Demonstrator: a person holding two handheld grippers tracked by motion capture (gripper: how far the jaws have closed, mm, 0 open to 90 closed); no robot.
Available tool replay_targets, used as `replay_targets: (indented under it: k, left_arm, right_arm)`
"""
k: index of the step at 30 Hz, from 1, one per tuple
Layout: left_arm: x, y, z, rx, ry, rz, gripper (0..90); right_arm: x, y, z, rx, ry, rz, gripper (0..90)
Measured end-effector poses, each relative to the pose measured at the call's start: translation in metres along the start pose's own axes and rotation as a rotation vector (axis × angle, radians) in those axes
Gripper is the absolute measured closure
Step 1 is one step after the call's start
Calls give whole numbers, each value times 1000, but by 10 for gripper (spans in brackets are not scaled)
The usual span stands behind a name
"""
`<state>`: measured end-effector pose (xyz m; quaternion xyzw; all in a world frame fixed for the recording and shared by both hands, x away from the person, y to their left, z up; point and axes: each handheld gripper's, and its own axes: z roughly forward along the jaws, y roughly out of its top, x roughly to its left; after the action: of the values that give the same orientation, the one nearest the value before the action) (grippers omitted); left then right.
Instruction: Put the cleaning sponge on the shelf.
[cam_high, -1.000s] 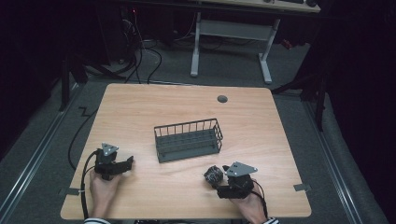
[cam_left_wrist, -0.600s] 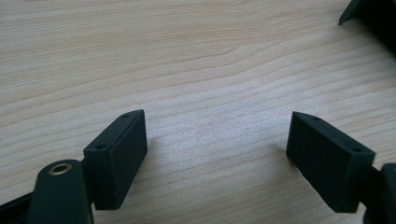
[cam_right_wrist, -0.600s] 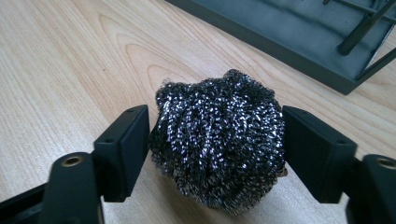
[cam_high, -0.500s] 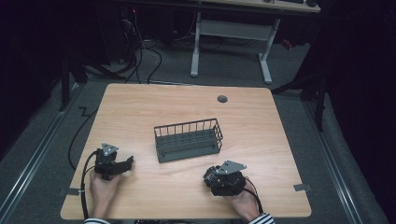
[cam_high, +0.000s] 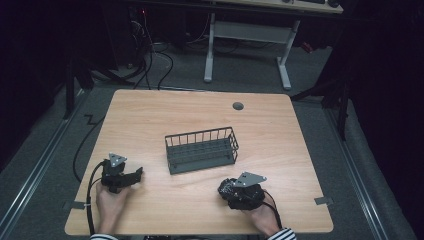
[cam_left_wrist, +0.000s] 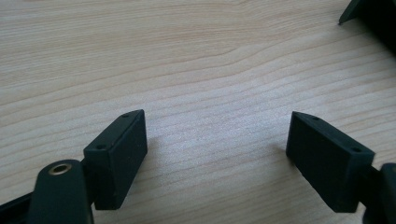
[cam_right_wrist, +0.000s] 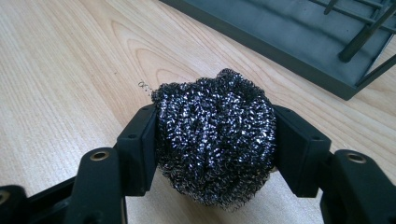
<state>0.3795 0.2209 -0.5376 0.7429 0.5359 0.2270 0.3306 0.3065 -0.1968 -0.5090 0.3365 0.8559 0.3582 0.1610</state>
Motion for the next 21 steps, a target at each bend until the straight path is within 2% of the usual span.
replay_targets:
  k: [8, 14, 21]
  left_arm:
    - [0, 0, 0, 0, 0, 0, 211]
    - [0, 0, 0, 0, 0, 0, 211]
    - [0, 0, 0, 0, 0, -1, 211]
  right_arm:
    - [0, 9, -8, -14, 16, -17, 393]
    - [-2, 16, -13, -33, 36, -11, 393]
    - [-10, 32, -28, -74, 72, 9, 393]
